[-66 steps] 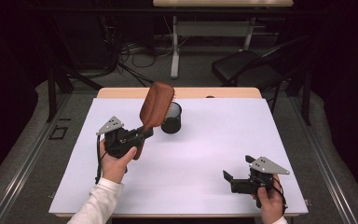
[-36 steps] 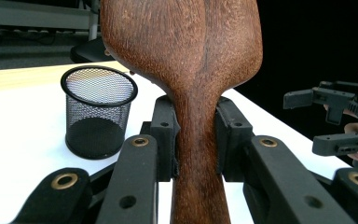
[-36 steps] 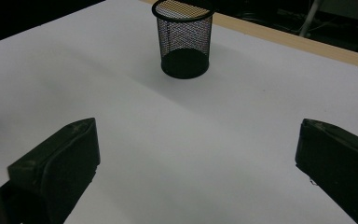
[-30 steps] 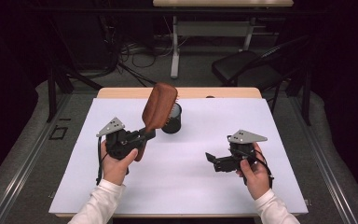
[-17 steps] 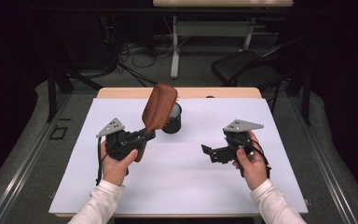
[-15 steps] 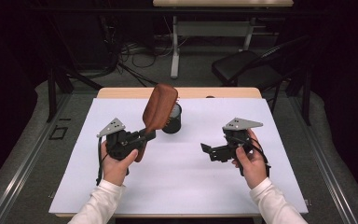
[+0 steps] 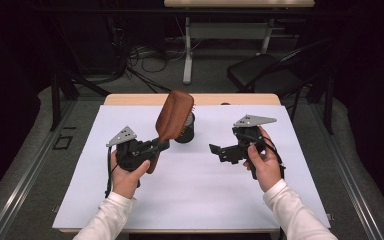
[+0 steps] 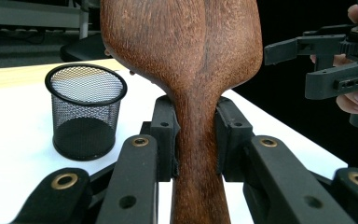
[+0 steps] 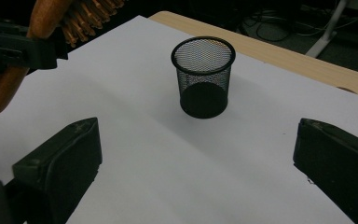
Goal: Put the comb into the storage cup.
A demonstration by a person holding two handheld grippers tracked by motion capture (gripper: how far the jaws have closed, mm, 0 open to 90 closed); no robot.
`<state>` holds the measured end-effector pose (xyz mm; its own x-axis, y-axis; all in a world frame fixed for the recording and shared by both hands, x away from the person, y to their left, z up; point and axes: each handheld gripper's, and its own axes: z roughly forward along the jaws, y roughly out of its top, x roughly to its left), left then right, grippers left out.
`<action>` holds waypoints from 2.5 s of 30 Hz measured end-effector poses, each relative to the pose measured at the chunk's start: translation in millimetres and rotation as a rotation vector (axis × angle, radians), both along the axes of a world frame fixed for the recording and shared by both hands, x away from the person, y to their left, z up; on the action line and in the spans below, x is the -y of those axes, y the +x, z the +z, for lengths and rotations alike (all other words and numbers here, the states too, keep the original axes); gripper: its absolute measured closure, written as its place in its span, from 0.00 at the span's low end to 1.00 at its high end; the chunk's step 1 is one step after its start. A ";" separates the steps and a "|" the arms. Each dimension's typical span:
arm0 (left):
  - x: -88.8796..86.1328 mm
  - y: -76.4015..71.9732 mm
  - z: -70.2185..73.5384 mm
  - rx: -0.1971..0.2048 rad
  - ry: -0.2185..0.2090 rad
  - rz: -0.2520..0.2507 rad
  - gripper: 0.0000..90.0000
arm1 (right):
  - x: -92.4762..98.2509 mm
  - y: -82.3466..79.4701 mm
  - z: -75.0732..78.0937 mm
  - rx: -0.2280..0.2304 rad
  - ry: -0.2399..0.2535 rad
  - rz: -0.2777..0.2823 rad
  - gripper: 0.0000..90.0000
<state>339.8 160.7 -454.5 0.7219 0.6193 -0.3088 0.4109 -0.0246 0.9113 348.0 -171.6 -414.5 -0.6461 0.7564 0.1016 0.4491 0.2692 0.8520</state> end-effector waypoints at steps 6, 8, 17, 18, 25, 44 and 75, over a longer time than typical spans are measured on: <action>-2.3 -0.3 -0.6 0.001 -0.001 0.004 0.80 | -5.0 5.8 3.9 -0.017 0.007 0.008 0.01; -4.0 -0.6 -0.6 0.002 -0.003 0.005 0.80 | -6.7 8.4 5.8 -0.026 0.015 0.010 0.01; -5.2 -1.7 0.0 0.009 -0.005 0.014 0.80 | -16.8 15.5 15.3 -0.045 0.017 0.017 0.01; -5.1 -2.1 -0.1 0.009 -0.003 0.012 0.80 | -17.3 15.6 16.4 -0.053 0.020 0.015 0.01; -1.6 -3.7 -3.4 0.012 0.000 0.012 0.80 | -18.2 19.8 18.6 -0.077 0.038 0.015 0.01; 6.2 -2.3 -6.2 0.019 0.004 -0.007 0.80 | -21.3 44.8 24.7 -0.184 0.137 -0.028 0.01; 10.2 -5.9 -11.8 0.024 0.030 -0.011 0.80 | -36.8 54.6 33.0 -0.256 0.254 0.024 0.05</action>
